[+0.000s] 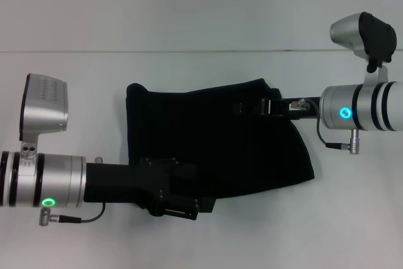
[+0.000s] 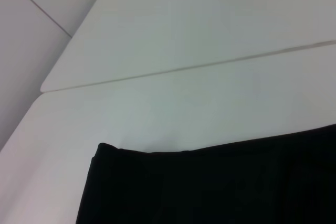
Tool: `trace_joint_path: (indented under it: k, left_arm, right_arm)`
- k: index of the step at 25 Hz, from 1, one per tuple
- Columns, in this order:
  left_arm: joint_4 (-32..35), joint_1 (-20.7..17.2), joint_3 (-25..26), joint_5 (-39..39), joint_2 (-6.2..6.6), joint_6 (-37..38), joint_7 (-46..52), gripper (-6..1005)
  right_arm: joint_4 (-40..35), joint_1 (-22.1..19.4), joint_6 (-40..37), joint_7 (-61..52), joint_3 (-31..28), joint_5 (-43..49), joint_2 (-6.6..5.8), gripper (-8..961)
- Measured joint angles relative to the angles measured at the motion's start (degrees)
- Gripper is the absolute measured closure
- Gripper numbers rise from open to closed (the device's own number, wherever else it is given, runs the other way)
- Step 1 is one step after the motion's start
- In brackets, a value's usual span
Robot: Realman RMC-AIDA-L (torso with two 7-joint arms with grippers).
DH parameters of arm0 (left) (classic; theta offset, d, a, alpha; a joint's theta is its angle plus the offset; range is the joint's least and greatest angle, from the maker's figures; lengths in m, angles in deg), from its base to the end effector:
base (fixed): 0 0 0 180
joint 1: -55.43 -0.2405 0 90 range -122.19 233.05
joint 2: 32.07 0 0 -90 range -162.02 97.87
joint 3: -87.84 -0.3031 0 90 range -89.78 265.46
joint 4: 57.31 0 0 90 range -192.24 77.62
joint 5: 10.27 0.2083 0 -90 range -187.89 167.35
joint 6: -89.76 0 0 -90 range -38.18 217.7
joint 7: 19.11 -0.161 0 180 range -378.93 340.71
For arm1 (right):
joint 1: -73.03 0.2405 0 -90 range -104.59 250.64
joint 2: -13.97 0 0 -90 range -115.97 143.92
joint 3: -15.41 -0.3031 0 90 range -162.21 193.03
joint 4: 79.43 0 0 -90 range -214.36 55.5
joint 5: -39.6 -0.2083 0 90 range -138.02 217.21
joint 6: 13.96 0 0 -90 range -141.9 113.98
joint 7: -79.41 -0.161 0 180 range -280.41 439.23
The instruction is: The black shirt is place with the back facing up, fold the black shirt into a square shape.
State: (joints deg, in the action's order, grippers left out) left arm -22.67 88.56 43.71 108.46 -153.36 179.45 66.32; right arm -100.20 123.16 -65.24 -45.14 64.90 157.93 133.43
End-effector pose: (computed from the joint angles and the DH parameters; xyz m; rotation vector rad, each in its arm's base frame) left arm -0.2696 0.3429 -0.0793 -2.8978 -0.7754 -0.6547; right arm 0.2402 0.4635 -0.1038 -2.2758 1.4997 0.4535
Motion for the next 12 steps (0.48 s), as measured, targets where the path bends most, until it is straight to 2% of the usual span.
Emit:
trace_joint_path:
  k: [3, 12]
  left_arm:
    - [0.0, 0.0, 0.2, 0.0, 0.00, -0.1, 0.0, 51]
    - [0.0, -0.1, 0.2, 0.6, -0.07, -1.3, 0.1, 51]
  right_arm:
    - [0.5, 0.3, 1.0, 0.0, 0.0, 0.0, 0.17, 343]
    - [3.0, 1.9, 4.8, 0.2, 0.1, -0.3, 0.63, 533]
